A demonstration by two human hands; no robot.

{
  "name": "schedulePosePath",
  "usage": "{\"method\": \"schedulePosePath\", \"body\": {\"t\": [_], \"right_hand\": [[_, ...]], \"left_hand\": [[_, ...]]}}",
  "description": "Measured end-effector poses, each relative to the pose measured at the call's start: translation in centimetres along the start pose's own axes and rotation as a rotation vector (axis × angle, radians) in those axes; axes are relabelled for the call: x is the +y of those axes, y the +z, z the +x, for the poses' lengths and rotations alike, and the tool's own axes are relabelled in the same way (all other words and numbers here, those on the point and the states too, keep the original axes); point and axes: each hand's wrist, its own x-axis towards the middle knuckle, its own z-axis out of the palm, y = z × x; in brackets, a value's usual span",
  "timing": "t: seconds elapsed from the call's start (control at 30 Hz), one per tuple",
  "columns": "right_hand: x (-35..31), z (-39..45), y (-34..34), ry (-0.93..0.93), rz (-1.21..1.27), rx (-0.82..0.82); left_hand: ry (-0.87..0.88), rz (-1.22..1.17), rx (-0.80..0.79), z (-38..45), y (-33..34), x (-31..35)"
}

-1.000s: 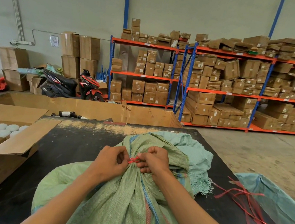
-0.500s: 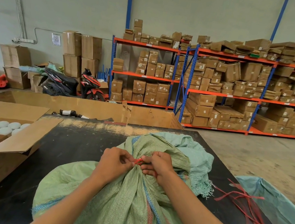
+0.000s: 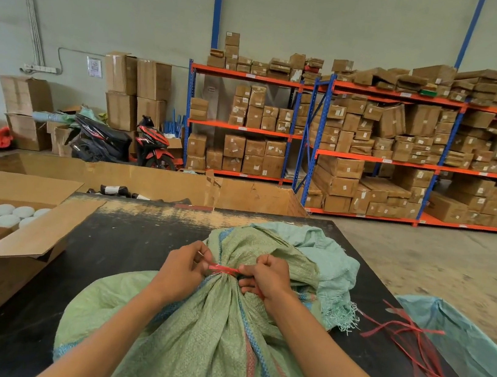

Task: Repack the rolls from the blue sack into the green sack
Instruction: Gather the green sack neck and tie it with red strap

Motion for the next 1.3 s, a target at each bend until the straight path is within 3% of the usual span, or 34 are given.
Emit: {"method": "schedulePosePath", "body": {"t": [0.47,0.93,1.07,1.1,1.17,1.23,1.27,1.3], "right_hand": [[1.1,0.6,-0.4,0.067,0.053,0.008],[2.7,1.6,-1.2,-0.229,-0.2,0.05],[2.7,0.5,-1.8,-0.356,-0.253,-0.072],[2.5,-0.1,-2.4,-0.39,-0.251,-0.138],[2.2,-0.9,-4.5,-0.423,-0.4,-0.365],[2.3,-1.4,-6.5,-0.395,-0.754,-0.592],[2.9,-1.1,-7.4,-0.401,-0.905,-0.629],[3.5,-0.9,-8.0,-0.438,-0.994,-0.566]], "left_hand": [[-0.036,-0.032,-0.032,-0.9,-1.1,-1.3],[-0.011,0.005,-0.024,-0.7,-1.2,-2.2],[-0.009,0.017,0.034,-0.8,-1.1,-1.2],[-0.031,-0.065,-0.007,-1.0,-1.1,-0.5],[-0.081,-0.169,-0.241,-1.9,-1.0,1.1],[-0.014,0.086,-0.489,-2.9,-0.2,1.6],[0.026,0.27,-0.549,-3.3,0.8,1.5],[0.06,0.417,-0.544,-3.5,1.9,1.3]]}}
